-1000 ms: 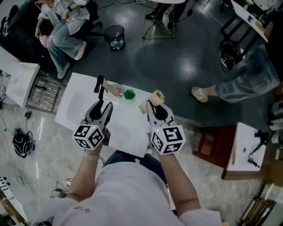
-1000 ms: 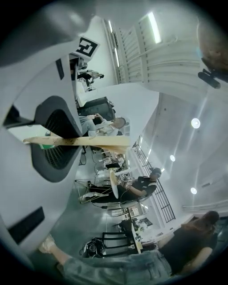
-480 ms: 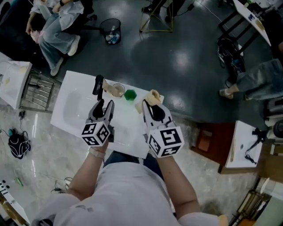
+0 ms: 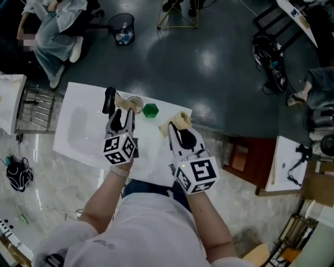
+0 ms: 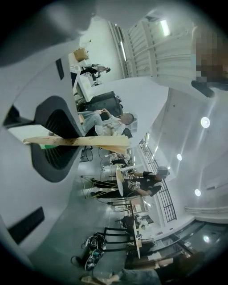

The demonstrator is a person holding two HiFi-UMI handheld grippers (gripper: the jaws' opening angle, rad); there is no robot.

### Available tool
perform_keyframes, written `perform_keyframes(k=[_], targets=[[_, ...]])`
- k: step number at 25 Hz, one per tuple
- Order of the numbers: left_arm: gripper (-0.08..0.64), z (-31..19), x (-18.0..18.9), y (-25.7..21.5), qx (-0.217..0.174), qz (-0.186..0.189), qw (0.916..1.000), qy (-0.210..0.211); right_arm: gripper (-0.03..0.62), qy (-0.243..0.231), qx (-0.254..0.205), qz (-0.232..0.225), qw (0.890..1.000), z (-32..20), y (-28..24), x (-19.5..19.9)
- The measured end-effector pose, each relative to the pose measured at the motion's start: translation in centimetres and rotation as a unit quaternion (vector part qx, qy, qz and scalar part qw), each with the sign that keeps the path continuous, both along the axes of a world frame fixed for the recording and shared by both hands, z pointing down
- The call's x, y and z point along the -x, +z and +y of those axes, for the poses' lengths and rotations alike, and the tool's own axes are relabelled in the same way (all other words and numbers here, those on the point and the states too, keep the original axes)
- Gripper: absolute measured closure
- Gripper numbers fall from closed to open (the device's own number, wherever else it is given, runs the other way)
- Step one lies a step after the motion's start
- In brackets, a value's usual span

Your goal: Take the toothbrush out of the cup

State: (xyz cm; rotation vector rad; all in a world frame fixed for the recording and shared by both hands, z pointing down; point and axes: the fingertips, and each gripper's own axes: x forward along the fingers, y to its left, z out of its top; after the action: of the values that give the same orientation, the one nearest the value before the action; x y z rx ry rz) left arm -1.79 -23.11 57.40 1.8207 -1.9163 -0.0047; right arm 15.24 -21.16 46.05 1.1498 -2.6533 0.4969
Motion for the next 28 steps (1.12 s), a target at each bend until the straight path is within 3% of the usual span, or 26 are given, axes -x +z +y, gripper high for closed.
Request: perform_keyframes(k=[11,18,28], targets=[[0.388,-2.8,1.4,2.4,0.010,-0.022,0.9991,-0.034,0.545,0.025,0.015,0.003,1.000,-0.2,1.6,-1.4],[0.483,-3.1,2.0,2.6,0.017,-0.044,0.9979,-0.044,0.545,0.029,0.021,0.000,0.999,-0.6,2.0,-1.4],[0.508,-2.0,0.9,-1.5,-0.013,-0.080,0.9965,-0.018,0.545,0.019,0.011,-0.014,1.000,-0.5,0.7,-1.1]])
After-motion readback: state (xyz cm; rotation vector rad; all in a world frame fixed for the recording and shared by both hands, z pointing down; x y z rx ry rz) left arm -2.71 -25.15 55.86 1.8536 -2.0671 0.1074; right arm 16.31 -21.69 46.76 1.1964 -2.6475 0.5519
